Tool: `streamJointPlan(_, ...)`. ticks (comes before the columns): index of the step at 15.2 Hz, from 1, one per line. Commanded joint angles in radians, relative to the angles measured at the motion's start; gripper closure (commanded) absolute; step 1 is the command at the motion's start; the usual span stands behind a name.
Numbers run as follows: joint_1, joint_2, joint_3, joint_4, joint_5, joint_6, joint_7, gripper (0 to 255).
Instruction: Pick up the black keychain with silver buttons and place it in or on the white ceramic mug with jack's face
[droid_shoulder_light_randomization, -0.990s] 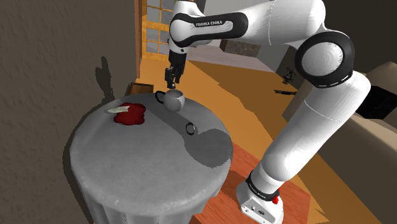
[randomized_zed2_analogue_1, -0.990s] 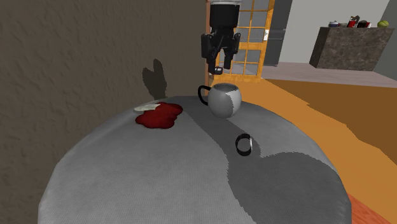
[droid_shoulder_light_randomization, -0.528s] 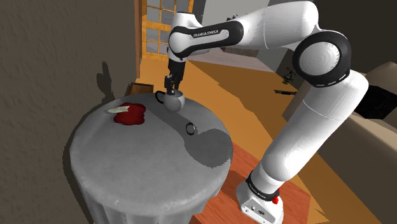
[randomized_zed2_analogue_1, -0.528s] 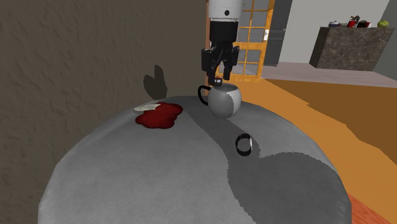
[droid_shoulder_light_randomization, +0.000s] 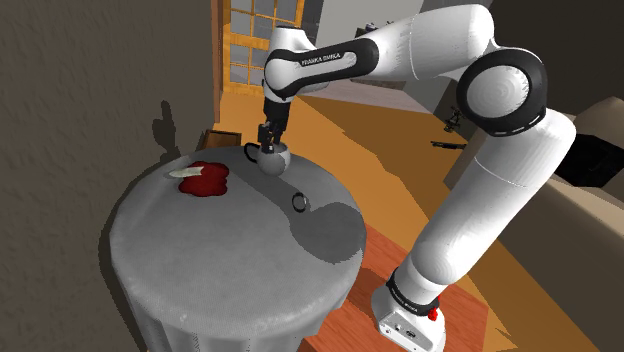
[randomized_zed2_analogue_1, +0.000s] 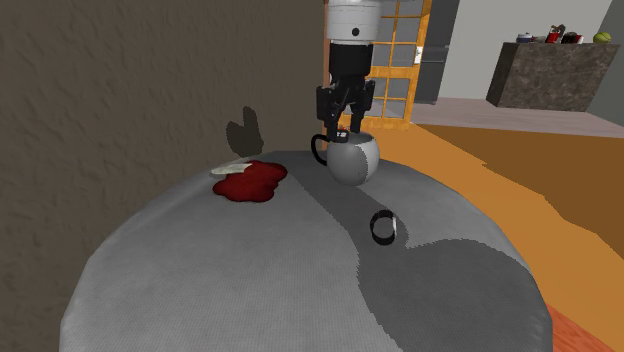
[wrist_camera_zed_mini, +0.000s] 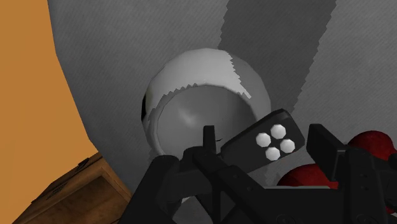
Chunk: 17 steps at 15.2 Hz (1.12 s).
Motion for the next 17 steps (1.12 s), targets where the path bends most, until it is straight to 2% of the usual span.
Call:
streamJointPlan(1, 0.000, 0.000, 0.000, 0.000, 0.000, 0.000, 0.000, 255)
streamJointPlan(2, 0.000, 0.000, 0.000, 0.000, 0.000, 0.000, 0.000, 255)
streamJointPlan(3, 0.000, 0.000, 0.000, 0.000, 0.000, 0.000, 0.000, 0)
streamJointPlan(8, 0.000, 0.000, 0.000, 0.000, 0.000, 0.000, 0.000, 0)
streamJointPlan(12, -0.002, -0.033, -0.002, 0.090, 0.005, -0.122, -0.004, 0)
streamJointPlan(17, -0.002, -0.033, -0.002, 0.090, 0.005, -0.122, -0.004, 0)
